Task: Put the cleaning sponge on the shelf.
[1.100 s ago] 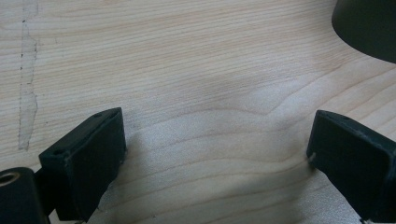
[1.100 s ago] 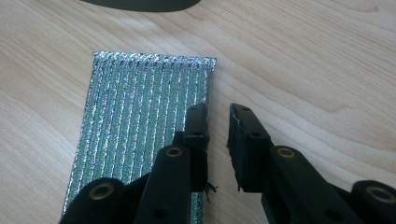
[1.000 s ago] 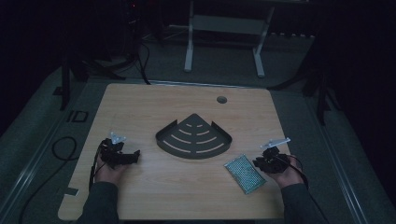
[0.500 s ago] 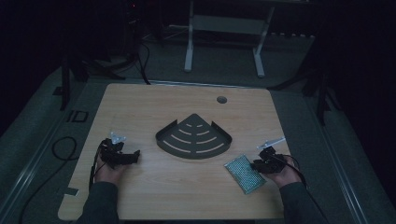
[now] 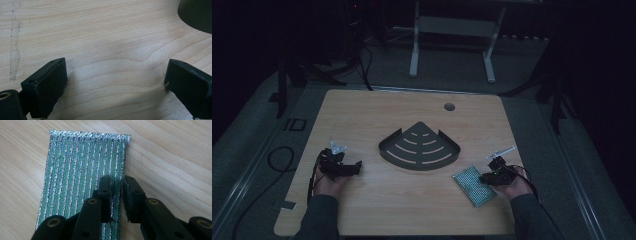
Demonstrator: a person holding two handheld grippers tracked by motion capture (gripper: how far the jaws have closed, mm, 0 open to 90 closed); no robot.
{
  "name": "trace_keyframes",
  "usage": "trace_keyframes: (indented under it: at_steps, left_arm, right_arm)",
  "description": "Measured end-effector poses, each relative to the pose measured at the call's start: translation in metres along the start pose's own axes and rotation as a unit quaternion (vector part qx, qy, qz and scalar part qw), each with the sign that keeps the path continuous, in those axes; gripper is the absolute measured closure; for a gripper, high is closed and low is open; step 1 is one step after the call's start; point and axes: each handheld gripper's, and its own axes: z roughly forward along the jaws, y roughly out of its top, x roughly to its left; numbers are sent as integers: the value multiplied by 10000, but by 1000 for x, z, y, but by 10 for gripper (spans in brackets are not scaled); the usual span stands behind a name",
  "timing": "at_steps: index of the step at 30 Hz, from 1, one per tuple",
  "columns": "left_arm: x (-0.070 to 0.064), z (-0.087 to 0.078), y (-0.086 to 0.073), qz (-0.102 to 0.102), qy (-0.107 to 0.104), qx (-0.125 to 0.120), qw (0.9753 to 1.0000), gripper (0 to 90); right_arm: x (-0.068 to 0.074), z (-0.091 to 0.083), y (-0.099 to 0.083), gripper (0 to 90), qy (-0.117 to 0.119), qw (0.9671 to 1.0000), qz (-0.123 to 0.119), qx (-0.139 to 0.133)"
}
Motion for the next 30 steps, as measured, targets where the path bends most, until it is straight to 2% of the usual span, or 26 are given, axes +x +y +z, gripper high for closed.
trace_keyframes:
  at_steps: [9,13,17,22,30]
  left_arm:
    - [0,0,0,0,1,0,10000,48]
    - [0,0,0,0,1,-1,10000,48]
    - [0,0,0,0,0,0,10000,48]
    - [0,0,0,1,0,0,10000,48]
    - [0,0,0,0,0,-1,10000,48]
  right_arm:
    - [-8,2,2,805,277,9992,256,143]
    - [-9,3,3,845,346,9989,234,199]
    - [-6,2,6,888,236,9993,88,280]
    - [-1,1,9,894,69,9992,-71,391]
    - [2,-3,12,895,28,9987,-154,483]
